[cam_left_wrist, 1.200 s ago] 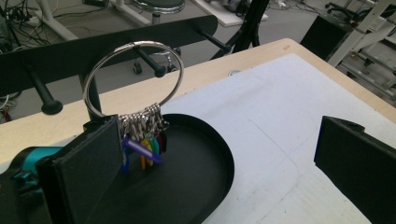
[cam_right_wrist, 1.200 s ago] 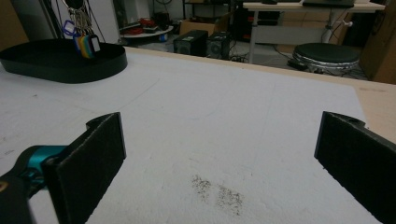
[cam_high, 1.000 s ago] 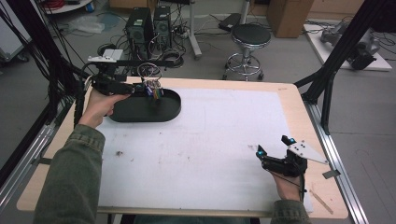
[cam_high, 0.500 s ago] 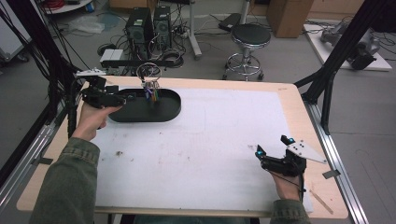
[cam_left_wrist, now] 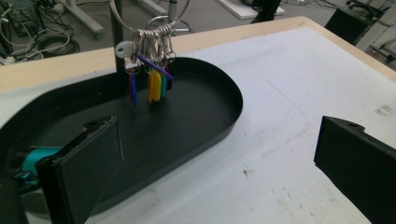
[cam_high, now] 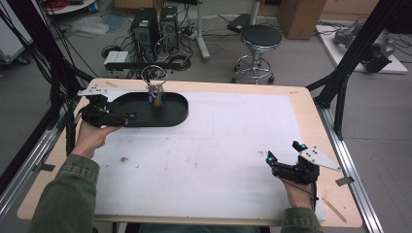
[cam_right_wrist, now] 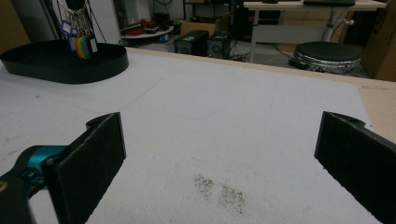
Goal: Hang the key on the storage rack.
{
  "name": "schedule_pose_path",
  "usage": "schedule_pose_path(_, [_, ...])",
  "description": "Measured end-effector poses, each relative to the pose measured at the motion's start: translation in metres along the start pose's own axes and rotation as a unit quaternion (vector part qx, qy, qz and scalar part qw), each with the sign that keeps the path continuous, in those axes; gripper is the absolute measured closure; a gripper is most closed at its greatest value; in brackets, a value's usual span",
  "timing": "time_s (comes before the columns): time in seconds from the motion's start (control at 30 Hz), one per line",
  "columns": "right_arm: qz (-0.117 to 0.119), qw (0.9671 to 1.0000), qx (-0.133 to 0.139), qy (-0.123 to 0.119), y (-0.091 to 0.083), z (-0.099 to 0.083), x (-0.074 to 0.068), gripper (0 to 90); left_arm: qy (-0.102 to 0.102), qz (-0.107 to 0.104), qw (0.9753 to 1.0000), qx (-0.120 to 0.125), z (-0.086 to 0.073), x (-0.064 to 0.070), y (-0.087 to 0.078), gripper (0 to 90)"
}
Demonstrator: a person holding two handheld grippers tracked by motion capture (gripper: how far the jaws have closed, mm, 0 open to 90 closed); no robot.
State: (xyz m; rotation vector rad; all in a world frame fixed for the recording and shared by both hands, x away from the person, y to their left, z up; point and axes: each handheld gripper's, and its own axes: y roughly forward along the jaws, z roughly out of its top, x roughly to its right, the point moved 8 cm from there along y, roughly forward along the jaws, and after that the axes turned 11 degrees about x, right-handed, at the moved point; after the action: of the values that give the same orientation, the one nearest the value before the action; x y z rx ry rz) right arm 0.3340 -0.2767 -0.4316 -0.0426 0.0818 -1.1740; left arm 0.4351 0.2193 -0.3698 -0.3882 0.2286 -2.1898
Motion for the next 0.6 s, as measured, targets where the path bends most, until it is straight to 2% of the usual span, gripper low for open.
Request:
schedule_pose_path(0.13, [0.003,1.0000,0.000,0.001,0.001,0.000,-0.001,0.8,0.003,0.001,1.0000,-0.005,-0.009,0.002,-0.008,1.7])
schedule_pose_path(0.2, [0.002,1.0000,-0.001,0.003,0.000,-0.001,-0.002,0.9,-0.002,0.002,1.0000,0.004,-0.012,0.003,-0.011,1.7])
schedule_pose_path(0.37, [0.001,1.0000,-0.001,0.005,0.000,-0.001,-0.001,0.8,0.000,-0.004,1.0000,0.005,-0.022,0.006,-0.016,1.7])
schedule_pose_path(0.5, [0.001,1.0000,-0.002,0.001,0.000,-0.001,-0.001,0.8,0.007,-0.009,0.9999,-0.010,-0.036,0.009,-0.017,1.7])
schedule_pose_path(0.6, [0.002,1.0000,-0.002,-0.001,0.000,-0.001,-0.001,0.9,0.005,-0.011,0.9999,-0.008,-0.047,0.010,-0.018,1.7])
